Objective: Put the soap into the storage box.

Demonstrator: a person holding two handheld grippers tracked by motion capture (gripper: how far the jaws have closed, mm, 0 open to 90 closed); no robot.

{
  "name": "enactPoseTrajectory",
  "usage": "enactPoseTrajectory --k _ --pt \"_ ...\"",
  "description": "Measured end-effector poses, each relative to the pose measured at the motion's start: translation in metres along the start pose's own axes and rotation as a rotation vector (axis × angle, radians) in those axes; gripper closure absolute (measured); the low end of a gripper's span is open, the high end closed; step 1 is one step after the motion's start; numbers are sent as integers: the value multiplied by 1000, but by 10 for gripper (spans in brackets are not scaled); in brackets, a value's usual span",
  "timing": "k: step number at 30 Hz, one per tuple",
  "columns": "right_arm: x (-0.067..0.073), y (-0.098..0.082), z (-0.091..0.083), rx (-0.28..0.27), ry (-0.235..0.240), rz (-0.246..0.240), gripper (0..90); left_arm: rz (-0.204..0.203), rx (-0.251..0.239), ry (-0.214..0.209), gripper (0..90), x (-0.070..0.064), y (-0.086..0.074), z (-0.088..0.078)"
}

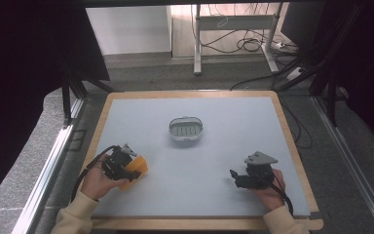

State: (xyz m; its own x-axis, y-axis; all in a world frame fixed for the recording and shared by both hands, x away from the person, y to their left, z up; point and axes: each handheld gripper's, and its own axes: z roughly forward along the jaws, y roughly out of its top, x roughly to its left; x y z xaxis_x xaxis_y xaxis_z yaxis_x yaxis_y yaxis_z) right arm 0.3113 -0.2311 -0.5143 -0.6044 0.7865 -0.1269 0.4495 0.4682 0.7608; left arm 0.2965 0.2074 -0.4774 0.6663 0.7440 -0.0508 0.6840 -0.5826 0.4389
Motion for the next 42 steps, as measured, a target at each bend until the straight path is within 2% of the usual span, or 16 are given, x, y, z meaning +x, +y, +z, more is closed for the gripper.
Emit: enactPoseTrajectory --k 7,16,24,30,42 --pt "1 -1 1 4 -4 -3 140 11 -5 -21 618 6 3 -2" --pt "0 -1 -1 0 -11 -5 141 36 -33 -24 618 11 25 -16" --pt "0 -1 -1 6 -19 -5 143 49 -36 -38 618 13 33 -16" --pt "0 -2 0 11 -26 1 143 45 -56 -37 618 17 37 -22" --pt "-1 -3 1 25 -30 -6 144 40 -71 -37 618 20 45 -23"
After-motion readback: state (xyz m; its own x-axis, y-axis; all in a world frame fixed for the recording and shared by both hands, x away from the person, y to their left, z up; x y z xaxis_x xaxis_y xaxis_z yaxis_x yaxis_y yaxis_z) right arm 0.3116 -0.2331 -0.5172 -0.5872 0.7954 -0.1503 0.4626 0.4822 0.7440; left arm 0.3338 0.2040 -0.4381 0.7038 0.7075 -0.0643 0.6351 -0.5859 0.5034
